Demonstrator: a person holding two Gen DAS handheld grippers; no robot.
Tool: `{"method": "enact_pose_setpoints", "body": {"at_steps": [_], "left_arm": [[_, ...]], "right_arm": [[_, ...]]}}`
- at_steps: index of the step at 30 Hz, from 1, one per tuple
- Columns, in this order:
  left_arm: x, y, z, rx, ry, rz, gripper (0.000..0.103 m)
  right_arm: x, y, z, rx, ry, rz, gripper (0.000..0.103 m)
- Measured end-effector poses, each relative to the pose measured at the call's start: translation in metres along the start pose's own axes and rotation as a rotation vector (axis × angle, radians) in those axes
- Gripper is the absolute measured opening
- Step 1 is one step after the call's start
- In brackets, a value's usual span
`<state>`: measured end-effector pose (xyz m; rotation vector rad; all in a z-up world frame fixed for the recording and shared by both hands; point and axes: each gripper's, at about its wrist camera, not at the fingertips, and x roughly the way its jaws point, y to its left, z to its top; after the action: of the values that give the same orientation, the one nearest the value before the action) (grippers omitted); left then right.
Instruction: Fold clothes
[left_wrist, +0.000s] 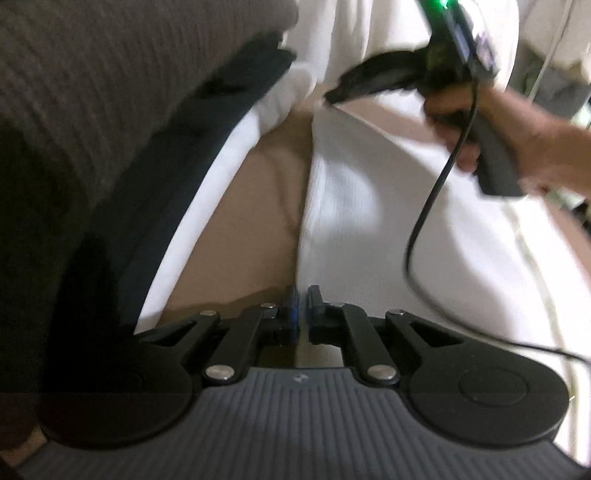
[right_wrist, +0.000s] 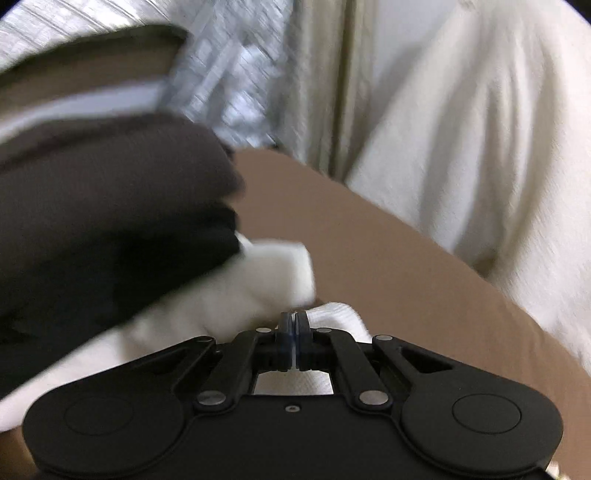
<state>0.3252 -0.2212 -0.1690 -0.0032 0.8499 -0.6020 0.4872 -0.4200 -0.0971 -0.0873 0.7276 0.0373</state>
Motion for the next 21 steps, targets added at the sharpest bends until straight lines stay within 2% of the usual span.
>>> {"method": "enact_pose_setpoints", "body": {"at_steps": [1,2,3,4,7,10,14,16,18,20,21], "left_arm": [[-0.001,0.000,-0.002,0.004,0.003,0.004,0.008],[-0.001,0.000,-0.003,0.008,0.006,0.008,0.008],[-0.002,0.001,-0.004,0.009,0.011,0.012,0.008],[-0.003,0.003,-0.002,-0.003,0.018,0.017,0.008],[-0.009,0.009,0.000,-0.043,0.011,0.076,0.008],[-0.007,0.008,0.001,-0.038,0.023,0.083,0.007],[-0.001,0.008,0.007,-0.046,0.060,0.044,0.012],[0.001,0.013,0.008,-0.044,0.079,0.010,0.022],[0.003,0.013,0.007,-0.037,0.083,-0.030,0.047],[0.008,0.012,0.007,-0.043,0.065,-0.051,0.065],[0.011,0.011,0.007,-0.046,0.056,-0.061,0.065]], "right_arm": [[-0.009,-0.007,-0.006,0.056,-0.026,-0.022,0.013],[-0.018,-0.014,-0.011,0.115,-0.055,-0.045,0.031],[-0.028,-0.022,-0.017,0.173,-0.084,-0.067,0.043],[-0.042,-0.032,-0.025,0.234,-0.116,-0.076,0.059],[-0.085,-0.065,-0.048,0.366,-0.170,-0.105,0.061],[-0.115,-0.101,-0.074,0.431,-0.104,-0.206,0.061],[-0.153,-0.123,-0.111,0.512,-0.057,-0.198,0.061],[-0.166,-0.120,-0.121,0.534,-0.065,-0.151,0.061],[-0.171,-0.116,-0.131,0.549,-0.064,-0.110,0.061],[-0.171,-0.111,-0.140,0.556,-0.059,-0.089,0.061],[-0.171,-0.108,-0.143,0.559,-0.059,-0.089,0.061]]}}
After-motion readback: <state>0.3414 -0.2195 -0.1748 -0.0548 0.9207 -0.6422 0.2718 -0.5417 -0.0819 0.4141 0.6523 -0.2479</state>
